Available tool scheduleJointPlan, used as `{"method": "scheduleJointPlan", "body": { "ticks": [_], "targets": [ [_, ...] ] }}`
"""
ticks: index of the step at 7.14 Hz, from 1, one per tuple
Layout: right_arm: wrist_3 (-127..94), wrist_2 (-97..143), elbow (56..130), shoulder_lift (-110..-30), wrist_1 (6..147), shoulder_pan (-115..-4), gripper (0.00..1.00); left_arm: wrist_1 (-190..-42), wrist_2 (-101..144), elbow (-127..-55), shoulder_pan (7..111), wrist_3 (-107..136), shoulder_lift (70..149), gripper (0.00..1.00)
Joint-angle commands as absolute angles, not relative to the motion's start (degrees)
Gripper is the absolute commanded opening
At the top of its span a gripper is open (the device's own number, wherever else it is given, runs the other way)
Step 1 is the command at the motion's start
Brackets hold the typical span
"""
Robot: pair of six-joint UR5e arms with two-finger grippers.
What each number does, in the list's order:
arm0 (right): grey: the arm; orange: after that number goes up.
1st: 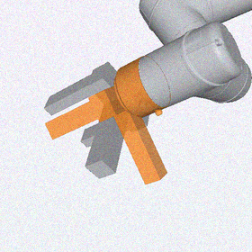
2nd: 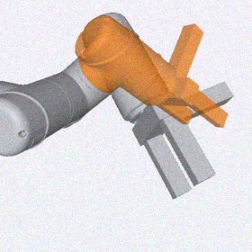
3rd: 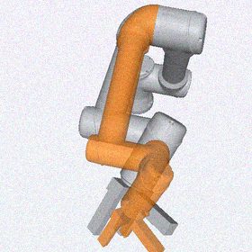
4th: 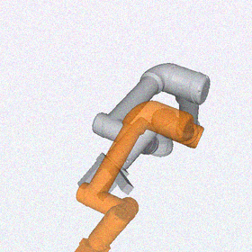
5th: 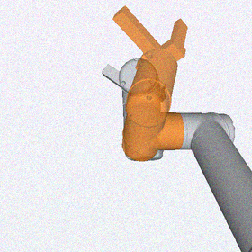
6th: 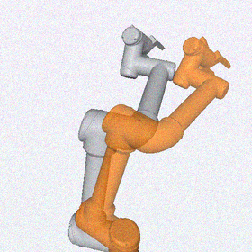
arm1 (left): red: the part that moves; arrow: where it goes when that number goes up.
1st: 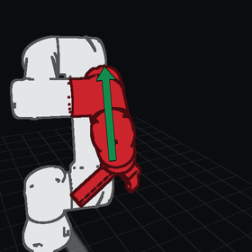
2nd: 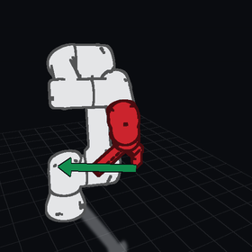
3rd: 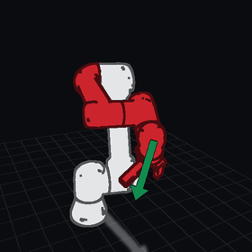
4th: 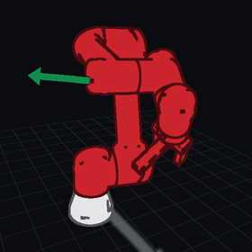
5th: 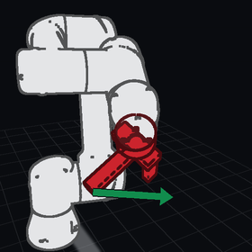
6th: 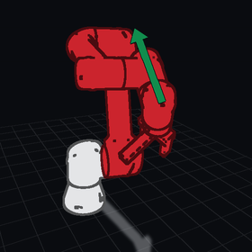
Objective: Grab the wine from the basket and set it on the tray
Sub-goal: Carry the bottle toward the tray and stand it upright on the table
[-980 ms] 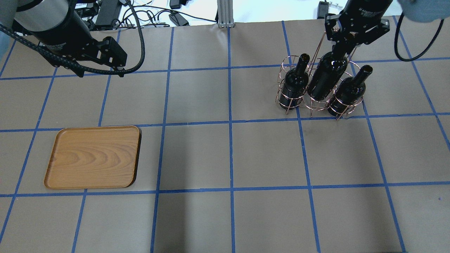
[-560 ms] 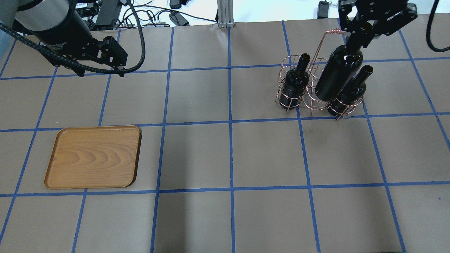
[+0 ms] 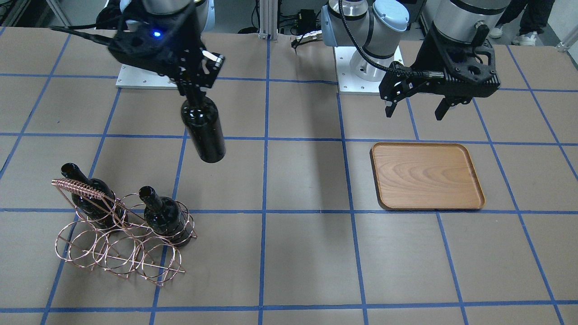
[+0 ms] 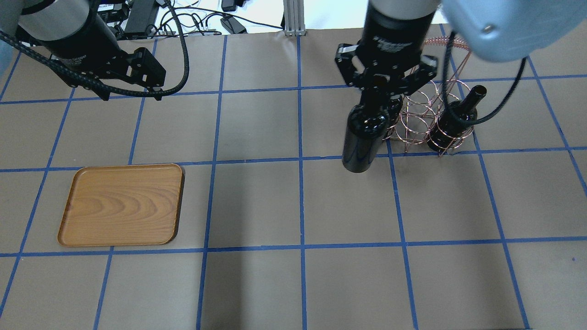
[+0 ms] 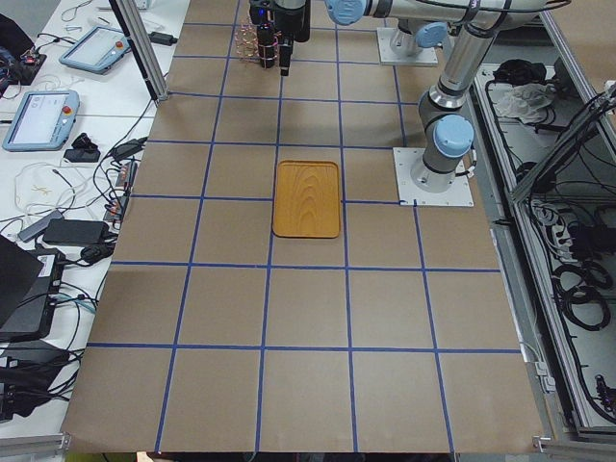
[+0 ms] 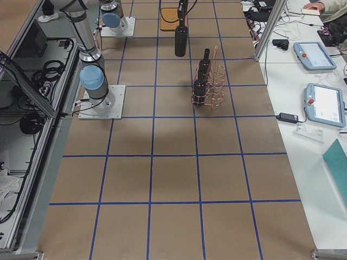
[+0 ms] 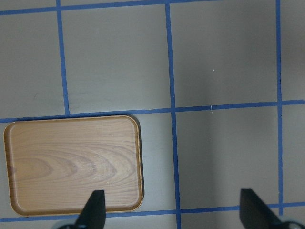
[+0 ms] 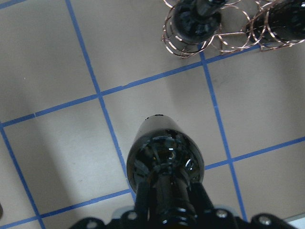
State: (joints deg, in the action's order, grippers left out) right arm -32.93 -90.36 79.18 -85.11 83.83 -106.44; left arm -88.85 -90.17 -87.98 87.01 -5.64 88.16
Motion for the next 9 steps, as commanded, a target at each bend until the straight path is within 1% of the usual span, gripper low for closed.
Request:
{"method": "scheduleJointPlan", "body": {
  "ticks": [1, 2, 4, 6, 7, 9],
  "targets": [
    [-40.07, -90.7, 79.98, -80.09, 90.15, -115.72, 0.24, -88.86, -90.18, -87.98, 87.01, -5.54, 88.15, 1.0],
    [-40.34, -90.09, 80.42, -77.98, 91.22, -117.67, 0.23, -88.86, -90.18, -87.98, 87.01, -5.71, 88.15, 1.0],
    [-41.4, -90.09, 83.04, -73.76, 100.77, -120.22, 0.23, -88.86, -90.18, -87.98, 86.92, -5.71, 88.15, 1.0],
    [-41.66, -90.61, 84.37, -73.3, 102.04, -121.37, 0.23, -88.86, -90.18, -87.98, 86.92, -5.54, 88.15, 1.0],
    [-41.66, -90.7, 84.46, -73.13, 102.04, -121.38, 0.28, -88.86, -90.09, -87.98, 86.92, -5.71, 88.15, 1.0],
    [-41.4, -90.79, 84.38, -72.07, 102.13, -121.38, 0.32, -88.86, -90.17, -87.98, 86.92, -5.71, 88.15, 1.0]
  ]
}}
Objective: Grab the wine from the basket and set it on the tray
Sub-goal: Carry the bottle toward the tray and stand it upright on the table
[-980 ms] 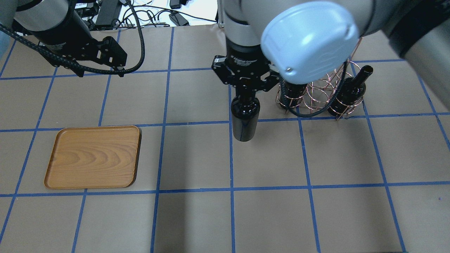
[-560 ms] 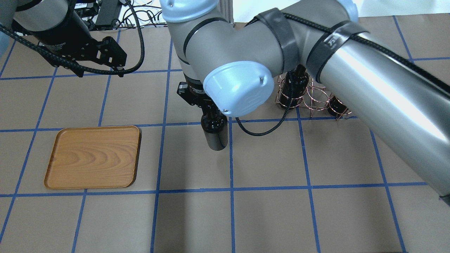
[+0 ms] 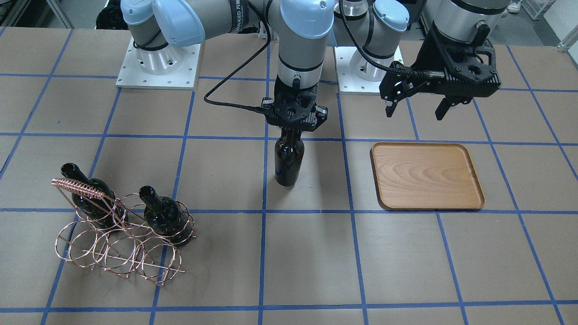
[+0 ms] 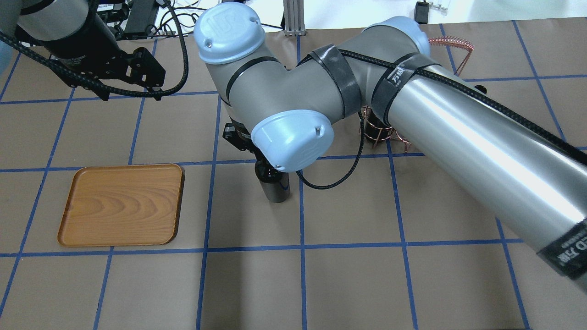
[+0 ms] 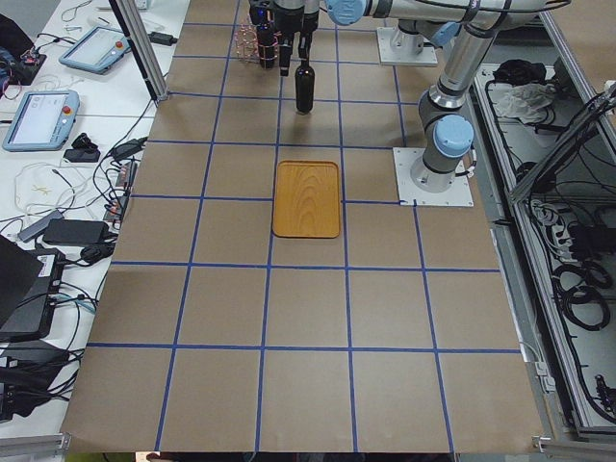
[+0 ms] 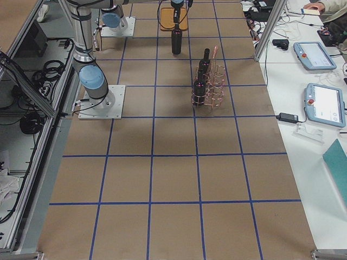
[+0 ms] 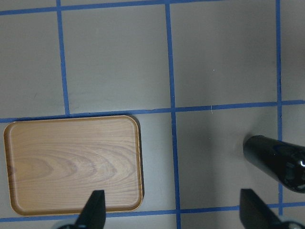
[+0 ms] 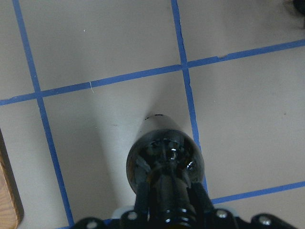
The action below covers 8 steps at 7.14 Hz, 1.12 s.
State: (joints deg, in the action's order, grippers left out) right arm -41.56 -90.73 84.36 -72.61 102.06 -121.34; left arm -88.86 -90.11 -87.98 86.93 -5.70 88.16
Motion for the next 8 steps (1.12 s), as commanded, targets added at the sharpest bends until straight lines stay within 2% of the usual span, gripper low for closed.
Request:
{"method": "scheduleJointPlan", "body": {
  "ticks": [1, 2, 3, 5, 7, 8],
  "targets": [
    [-41.31, -90.88, 84.46, -71.9, 102.13, -121.38, 0.48, -88.94, -90.18, -87.98, 86.92, -5.71, 88.15, 1.0],
    [-41.66, -90.7, 84.38, -71.81, 102.22, -121.38, 0.87, -88.86, -90.18, -87.98, 86.92, -5.71, 88.15, 1.0],
    [-41.4, -90.09, 83.85, -71.89, 102.04, -121.29, 1.0, -88.86, -90.18, -87.89, 86.92, -5.54, 88.07, 1.0],
    [-33.2, -90.35, 81.4, -75.21, 100.3, -116.75, 1.0, -88.86, -90.18, -87.89, 86.92, -5.45, 88.07, 1.0],
    [-12.7, -91.05, 81.12, -79.87, 94.94, -108.76, 1.0, -88.86, -90.44, -87.46, 87.27, -3.27, 89.81, 1.0],
    [-9.18, -91.05, 81.21, -82.07, 91.88, -103.67, 1.0, -88.16, -89.92, -87.36, 88.93, 4.58, 90.96, 1.0]
  ]
}}
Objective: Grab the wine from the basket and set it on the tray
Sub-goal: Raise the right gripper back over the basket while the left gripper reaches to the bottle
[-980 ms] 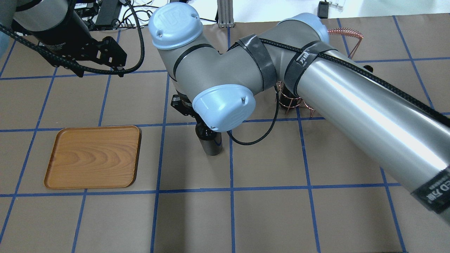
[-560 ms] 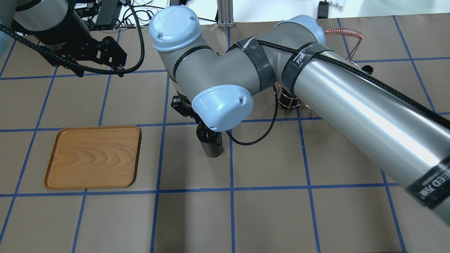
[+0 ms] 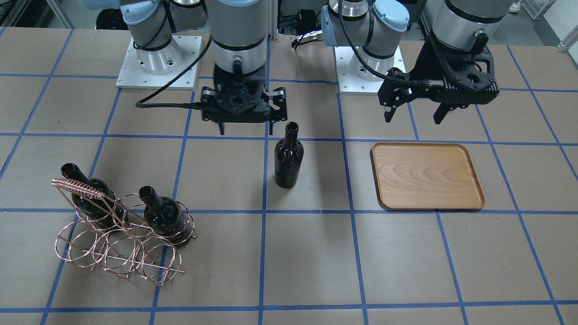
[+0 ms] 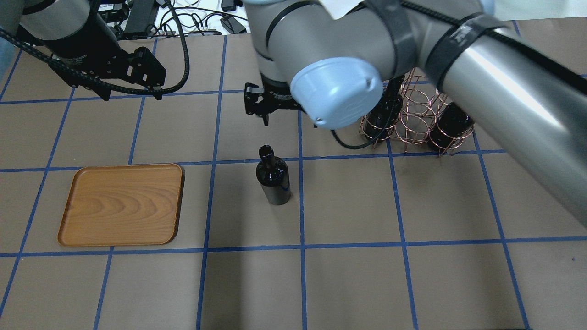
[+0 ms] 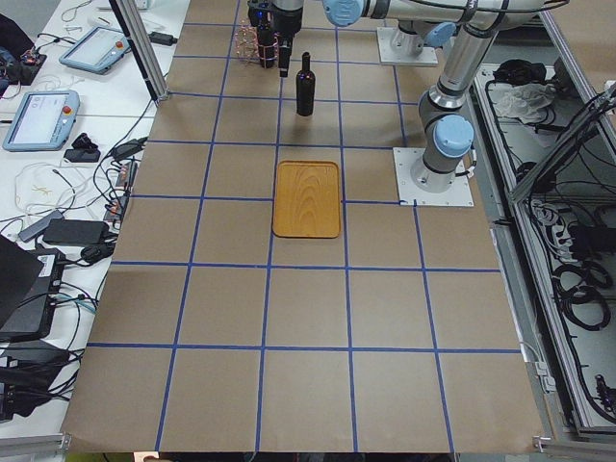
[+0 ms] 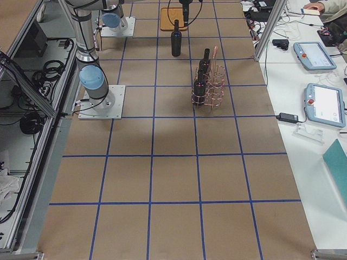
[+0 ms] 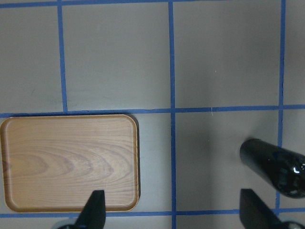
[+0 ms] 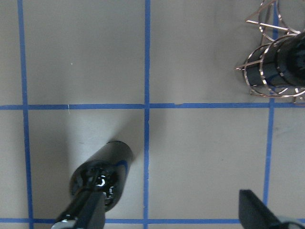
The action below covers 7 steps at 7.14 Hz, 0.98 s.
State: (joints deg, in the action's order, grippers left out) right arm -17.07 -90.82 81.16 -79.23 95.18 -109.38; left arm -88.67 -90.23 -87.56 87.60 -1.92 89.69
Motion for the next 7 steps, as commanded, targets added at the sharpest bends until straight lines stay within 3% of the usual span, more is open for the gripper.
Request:
{"method": "scheduleJointPlan", "body": {
  "ticks": [1, 4, 7],
  "targets": [
    [-4.01, -90.88, 81.56, -83.83, 89.24, -98.23, 1.0, -87.72, -90.61, -87.19, 93.73, 7.62, 92.1, 1.0],
    [-2.98, -91.05, 83.48, -87.97, 87.54, -94.04, 1.0, -83.5, -90.62, -87.71, 108.32, 25.89, 99.11, 1.0],
    [-2.55, -90.79, 87.71, -90.09, 88.59, -94.04, 1.0, -83.5, -90.09, -91.04, 110.39, 22.7, 101.51, 0.98]
  ]
}}
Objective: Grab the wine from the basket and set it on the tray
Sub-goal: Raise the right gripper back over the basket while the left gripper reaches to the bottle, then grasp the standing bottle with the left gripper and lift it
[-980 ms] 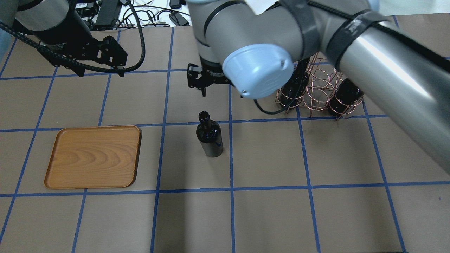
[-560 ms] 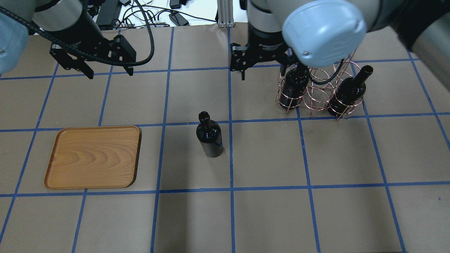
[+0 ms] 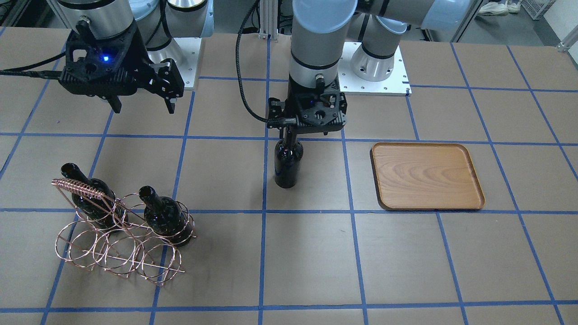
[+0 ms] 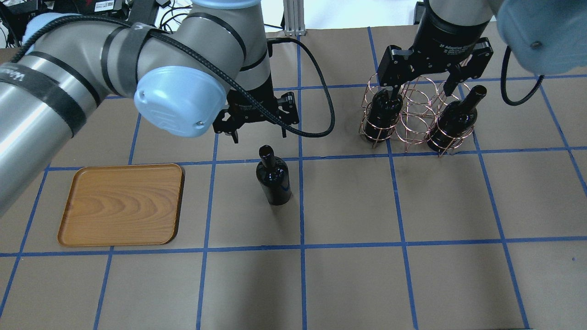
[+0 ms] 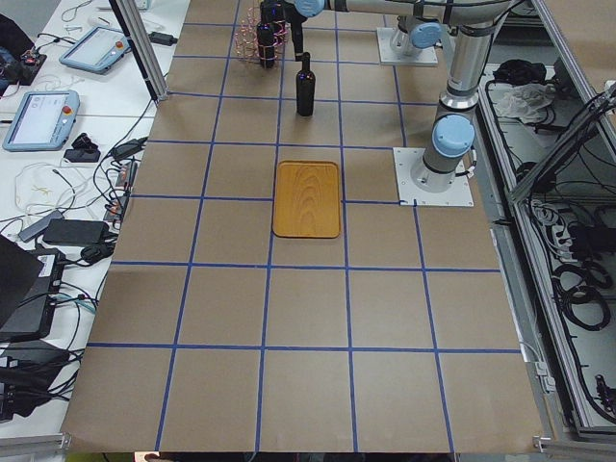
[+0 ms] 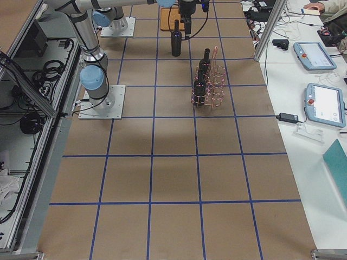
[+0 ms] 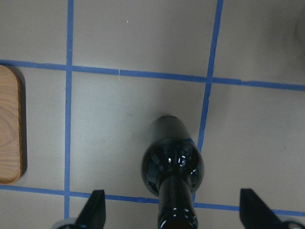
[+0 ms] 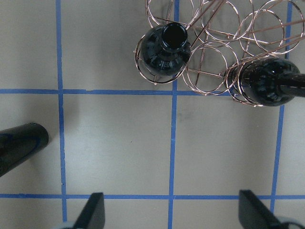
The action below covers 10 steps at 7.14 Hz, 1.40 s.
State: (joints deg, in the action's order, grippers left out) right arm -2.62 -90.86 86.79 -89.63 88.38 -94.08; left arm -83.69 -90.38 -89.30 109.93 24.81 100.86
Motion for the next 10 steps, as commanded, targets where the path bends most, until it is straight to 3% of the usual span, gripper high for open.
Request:
{"method": "scheduleJointPlan", "body": {
  "ticks": [1, 3, 4, 5, 8, 10],
  "targets": [
    [-2.46, -91.05, 87.98, -90.26, 88.33, -94.04, 1.0, -83.67, -90.09, -91.58, 110.22, 20.76, 101.43, 0.82],
    [-2.55, -91.05, 87.98, -90.18, 88.51, -94.04, 1.0, -83.76, -87.13, -91.67, 110.21, 20.74, 101.51, 0.43],
    [-2.64, -91.05, 87.98, -90.26, 88.42, -94.04, 1.0, -83.76, -86.75, -91.67, 110.21, 20.74, 101.43, 0.11],
    [-2.64, -91.05, 87.98, -90.26, 88.42, -94.04, 1.0, -83.67, -87.36, -91.58, 110.21, 20.66, 101.34, 0.0],
    [-2.72, -91.05, 87.98, -90.18, 88.42, -94.04, 1.0, -86.38, -88.06, -91.4, 102.69, 8.42, 97.58, 0.0],
    [-2.81, -91.05, 87.98, -90.26, 88.42, -94.04, 1.0, -91.65, -93.76, -92.28, 91.03, -8.89, 93.54, 0.0]
  ]
}}
